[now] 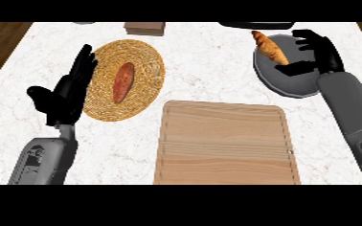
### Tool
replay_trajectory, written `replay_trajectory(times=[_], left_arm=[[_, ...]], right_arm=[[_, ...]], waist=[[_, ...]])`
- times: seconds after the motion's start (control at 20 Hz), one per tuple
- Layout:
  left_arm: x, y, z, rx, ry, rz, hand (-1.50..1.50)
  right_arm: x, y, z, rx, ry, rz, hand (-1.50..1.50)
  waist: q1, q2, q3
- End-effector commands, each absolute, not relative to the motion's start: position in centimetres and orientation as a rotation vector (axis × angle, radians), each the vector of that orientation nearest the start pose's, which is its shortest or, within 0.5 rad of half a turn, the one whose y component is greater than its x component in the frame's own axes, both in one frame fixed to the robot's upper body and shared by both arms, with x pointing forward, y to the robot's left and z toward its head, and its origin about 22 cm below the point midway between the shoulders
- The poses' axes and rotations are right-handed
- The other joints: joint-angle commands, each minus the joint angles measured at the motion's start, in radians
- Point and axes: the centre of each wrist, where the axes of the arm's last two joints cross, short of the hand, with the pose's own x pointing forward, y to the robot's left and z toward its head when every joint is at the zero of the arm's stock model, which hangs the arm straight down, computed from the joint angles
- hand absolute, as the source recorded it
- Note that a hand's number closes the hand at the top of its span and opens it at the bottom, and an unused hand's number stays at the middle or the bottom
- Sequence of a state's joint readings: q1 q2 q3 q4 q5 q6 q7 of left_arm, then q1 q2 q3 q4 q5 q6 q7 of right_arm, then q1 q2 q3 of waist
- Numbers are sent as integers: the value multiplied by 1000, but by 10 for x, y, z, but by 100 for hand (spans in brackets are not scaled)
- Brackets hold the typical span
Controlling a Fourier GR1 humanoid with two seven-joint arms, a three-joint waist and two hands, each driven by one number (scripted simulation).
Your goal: Pick the croissant from the cutting board and place it in the pan
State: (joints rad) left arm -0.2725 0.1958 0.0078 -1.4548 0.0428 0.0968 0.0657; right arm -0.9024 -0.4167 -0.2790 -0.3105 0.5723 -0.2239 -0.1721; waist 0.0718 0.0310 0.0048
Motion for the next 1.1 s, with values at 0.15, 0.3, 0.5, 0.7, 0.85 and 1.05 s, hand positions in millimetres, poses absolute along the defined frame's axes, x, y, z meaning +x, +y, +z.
replay_trajectory(times=[0.15,0.3,0.5,0.7,0.85,1.05], left_arm=[[303,258,61,172,-1657,-94,0],[298,267,51,176,-1645,-89,0],[295,272,46,206,-1619,-63,0],[293,278,56,219,-1609,-40,0],[287,305,44,233,-1588,-16,0],[297,287,47,251,-1580,-20,0]], right_arm=[[410,-353,42,-731,-1532,333,-150],[411,-348,39,-714,-1604,172,-150],[399,-356,25,-584,-1661,70,-150],[374,-391,14,-394,-1707,50,-150],[357,-424,26,-324,-1719,72,-150],[325,-438,15,-294,-1748,99,-150]], waist=[[-19,-12,0],[-27,-15,-1],[-62,-29,-4],[-90,-42,-5],[-101,-44,-7],[-121,-49,-8]])
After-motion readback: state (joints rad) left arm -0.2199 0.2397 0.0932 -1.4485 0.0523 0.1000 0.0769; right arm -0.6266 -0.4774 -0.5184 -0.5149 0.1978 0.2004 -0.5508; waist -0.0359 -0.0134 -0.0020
